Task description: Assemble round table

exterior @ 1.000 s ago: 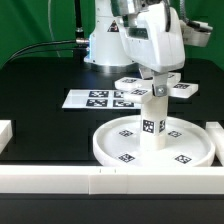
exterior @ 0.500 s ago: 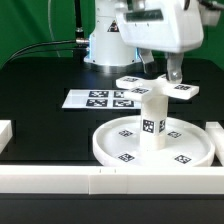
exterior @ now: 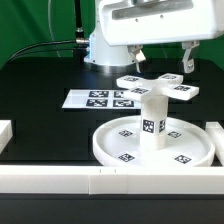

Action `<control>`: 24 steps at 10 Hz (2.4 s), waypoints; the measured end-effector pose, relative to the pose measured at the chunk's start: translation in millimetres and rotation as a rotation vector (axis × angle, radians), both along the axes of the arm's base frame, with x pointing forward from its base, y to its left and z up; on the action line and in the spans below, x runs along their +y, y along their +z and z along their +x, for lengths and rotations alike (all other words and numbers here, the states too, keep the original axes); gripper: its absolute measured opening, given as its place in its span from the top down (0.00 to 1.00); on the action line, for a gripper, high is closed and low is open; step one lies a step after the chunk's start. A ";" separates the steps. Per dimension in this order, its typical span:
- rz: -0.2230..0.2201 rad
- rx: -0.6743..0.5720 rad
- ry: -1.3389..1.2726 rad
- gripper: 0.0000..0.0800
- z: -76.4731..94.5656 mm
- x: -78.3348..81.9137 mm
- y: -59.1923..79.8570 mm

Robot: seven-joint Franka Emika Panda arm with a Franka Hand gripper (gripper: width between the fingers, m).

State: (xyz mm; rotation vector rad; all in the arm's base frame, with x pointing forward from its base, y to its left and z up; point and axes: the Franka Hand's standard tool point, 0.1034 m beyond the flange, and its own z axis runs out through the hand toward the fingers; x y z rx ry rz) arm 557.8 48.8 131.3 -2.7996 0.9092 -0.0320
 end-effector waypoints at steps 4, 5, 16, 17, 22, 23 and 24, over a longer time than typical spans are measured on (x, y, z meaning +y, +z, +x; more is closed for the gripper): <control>-0.048 -0.053 0.320 0.19 2.7 3.6 3.0; -0.052 -0.061 0.365 0.19 2.7 3.6 3.0; -0.148 -0.197 1.280 0.19 4.8 -4.2 3.8; -0.165 -0.213 1.416 0.19 4.6 -4.5 2.7; -0.202 -0.235 1.772 0.19 4.4 -8.4 1.1; -0.207 -0.240 1.828 0.19 4.4 -9.8 0.9; -0.216 -0.245 1.910 0.19 4.5 -11.7 0.6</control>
Offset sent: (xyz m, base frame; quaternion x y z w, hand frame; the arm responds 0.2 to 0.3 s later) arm 0.0000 0.0000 0.0000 0.0000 0.0000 -0.1938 0.9810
